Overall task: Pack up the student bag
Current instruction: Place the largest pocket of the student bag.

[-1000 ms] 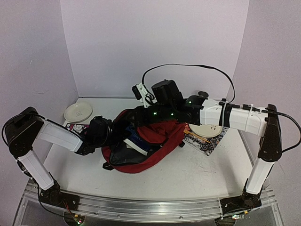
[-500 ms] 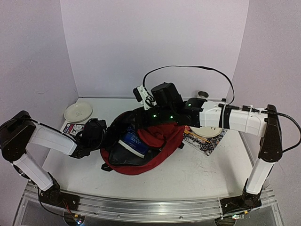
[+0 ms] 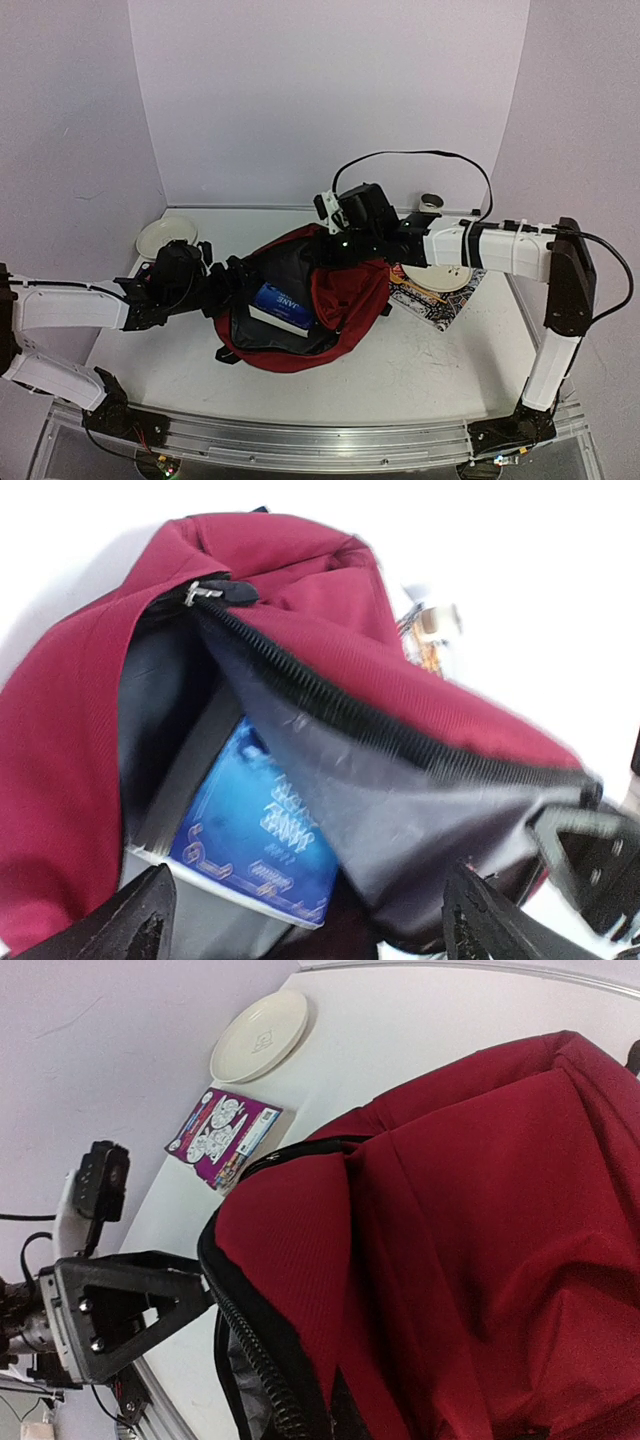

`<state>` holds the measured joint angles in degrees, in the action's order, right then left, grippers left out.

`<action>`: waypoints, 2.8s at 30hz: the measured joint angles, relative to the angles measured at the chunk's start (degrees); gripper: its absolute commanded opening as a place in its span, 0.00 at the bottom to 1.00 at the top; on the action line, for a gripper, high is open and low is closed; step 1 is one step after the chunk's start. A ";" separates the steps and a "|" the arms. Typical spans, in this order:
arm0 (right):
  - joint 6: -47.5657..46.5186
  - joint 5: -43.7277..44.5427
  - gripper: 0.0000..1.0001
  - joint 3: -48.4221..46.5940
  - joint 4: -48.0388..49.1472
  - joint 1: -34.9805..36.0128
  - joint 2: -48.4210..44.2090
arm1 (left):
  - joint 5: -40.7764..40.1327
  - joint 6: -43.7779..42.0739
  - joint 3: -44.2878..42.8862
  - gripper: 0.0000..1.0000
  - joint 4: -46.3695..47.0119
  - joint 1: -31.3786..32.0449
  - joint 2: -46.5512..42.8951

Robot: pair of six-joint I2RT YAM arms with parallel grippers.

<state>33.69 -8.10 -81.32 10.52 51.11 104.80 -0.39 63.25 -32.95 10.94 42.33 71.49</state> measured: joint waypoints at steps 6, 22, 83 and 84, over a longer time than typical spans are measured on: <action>1.08 -0.04 0.06 0.00 1.18 -1.69 5.33 | 0.21 -3.18 -1.59 0.99 -10.92 -2.30 -2.20; 1.20 -1.70 0.51 2.56 1.43 -3.45 8.96 | 8.50 -9.64 -3.65 0.99 -24.92 -29.52 -1.44; -5.09 -3.46 0.98 5.66 -1.13 -6.53 -0.88 | -4.63 -27.07 -13.43 0.68 -39.38 -20.10 16.34; -4.73 -3.24 0.98 5.68 -1.52 -6.81 -0.88 | -4.12 -26.79 -13.43 0.69 -40.25 -20.11 15.95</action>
<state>28.96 -11.34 -75.64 9.00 44.30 103.92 -4.51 36.45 -46.38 -29.31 22.22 87.44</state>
